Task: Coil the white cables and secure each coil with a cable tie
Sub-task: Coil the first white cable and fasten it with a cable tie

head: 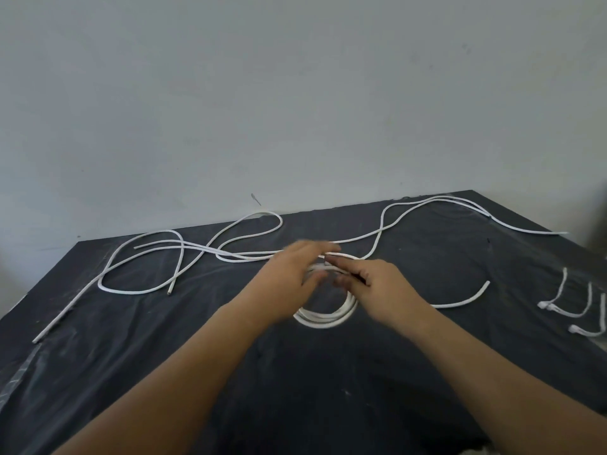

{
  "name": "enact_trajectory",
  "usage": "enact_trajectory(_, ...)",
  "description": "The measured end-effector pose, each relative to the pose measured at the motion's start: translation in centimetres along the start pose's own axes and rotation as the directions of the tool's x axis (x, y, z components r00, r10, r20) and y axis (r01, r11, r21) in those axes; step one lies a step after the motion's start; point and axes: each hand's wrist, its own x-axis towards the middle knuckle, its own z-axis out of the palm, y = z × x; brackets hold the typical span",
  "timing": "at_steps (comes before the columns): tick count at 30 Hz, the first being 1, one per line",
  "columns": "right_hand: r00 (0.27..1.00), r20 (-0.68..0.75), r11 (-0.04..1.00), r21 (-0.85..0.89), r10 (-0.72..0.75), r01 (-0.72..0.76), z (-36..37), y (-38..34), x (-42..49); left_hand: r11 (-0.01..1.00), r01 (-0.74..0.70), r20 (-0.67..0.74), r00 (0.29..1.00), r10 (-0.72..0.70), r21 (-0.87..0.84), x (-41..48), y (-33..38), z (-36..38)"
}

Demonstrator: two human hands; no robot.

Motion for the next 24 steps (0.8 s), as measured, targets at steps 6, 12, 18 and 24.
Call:
enact_trajectory(6,0.999,-0.038,0.998,-0.061,0.026,-0.029,-2.3,1.5,-1.8,0.996,0.010,-0.035,0.999,-0.013,-0.088,0.9,2.1,3.3)
enact_trajectory(12,0.997,-0.073,0.987,-0.151,0.041,-0.051,-5.6,3.7,-3.4,0.758,0.333,0.154,0.942,-0.300,-0.561,2.5,4.8,6.9)
enact_trajectory(18,0.982,-0.127,0.984,-0.091,0.140,-0.152,-8.6,6.2,-5.5,0.629,0.366,0.193,0.925,-0.328,-0.685,4.4,7.7,11.1)
enact_trajectory(24,0.853,-0.437,0.919,-0.129,0.285,-0.373,-13.4,11.6,-8.9,0.532,0.423,0.235,0.893,-0.385,-0.734,6.1,9.2,15.0)
